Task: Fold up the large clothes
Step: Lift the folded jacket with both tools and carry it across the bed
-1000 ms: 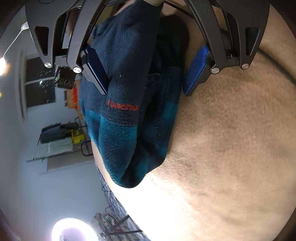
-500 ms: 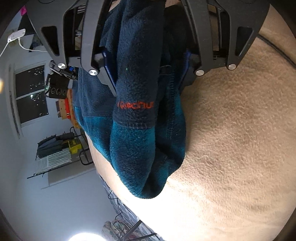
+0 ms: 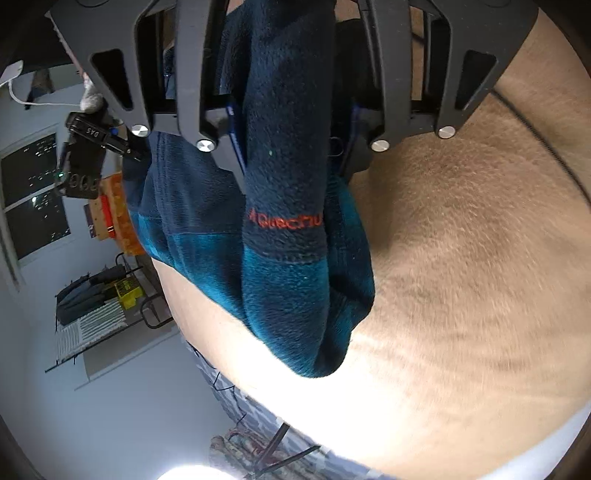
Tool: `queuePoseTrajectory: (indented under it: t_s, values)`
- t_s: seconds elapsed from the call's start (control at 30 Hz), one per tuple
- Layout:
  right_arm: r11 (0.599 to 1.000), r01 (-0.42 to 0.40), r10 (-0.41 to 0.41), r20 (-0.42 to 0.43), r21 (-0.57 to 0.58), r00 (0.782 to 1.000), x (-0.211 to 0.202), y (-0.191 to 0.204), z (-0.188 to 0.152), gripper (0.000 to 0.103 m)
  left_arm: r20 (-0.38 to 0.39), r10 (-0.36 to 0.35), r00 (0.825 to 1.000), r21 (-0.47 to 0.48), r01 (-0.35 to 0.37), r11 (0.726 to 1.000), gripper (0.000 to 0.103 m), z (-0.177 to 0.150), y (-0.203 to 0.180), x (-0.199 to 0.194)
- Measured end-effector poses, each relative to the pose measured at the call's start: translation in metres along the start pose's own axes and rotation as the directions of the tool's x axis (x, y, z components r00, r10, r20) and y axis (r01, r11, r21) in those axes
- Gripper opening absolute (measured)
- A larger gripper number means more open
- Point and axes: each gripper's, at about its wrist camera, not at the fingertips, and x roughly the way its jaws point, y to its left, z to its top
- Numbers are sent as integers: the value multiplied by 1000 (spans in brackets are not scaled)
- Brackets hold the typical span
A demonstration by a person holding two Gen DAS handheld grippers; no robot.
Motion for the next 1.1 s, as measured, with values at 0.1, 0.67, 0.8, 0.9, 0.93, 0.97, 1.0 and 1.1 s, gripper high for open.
queuePoseTrajectory:
  t_s: [0.1, 0.67, 0.8, 0.9, 0.93, 0.97, 1.0, 1.1]
  values:
    - [997, 60, -59, 14, -52, 998, -10, 17, 5, 33, 19, 19, 1000, 42, -20, 999, 37, -2, -17, -10]
    - [963, 211, -185, 156, -167, 970, -118, 54, 7, 31, 70, 10, 997, 266, -29, 964, 36, -8, -137, -42]
    - [958, 243, -209, 206, -155, 956, -151, 57, 8, 31, 90, -8, 996, 307, -20, 951, 36, -8, -172, -48]
    - [949, 277, -235, 245, -153, 941, -174, 64, 7, 31, 101, -32, 994, 329, -3, 944, 36, -8, -193, -57]
    - [944, 292, -247, 259, -153, 934, -182, 67, 7, 31, 102, -43, 994, 332, 7, 943, 36, -8, -198, -60]
    - [941, 302, -255, 267, -153, 929, -185, 73, 6, 31, 104, -54, 993, 338, 16, 941, 36, -7, -205, -63]
    - [936, 317, -267, 281, -151, 922, -193, 77, 5, 31, 106, -61, 993, 344, 21, 939, 36, -9, -211, -67]
    - [926, 349, -291, 310, -148, 905, -213, 88, 1, 31, 117, -75, 990, 369, 26, 929, 36, -12, -229, -75]
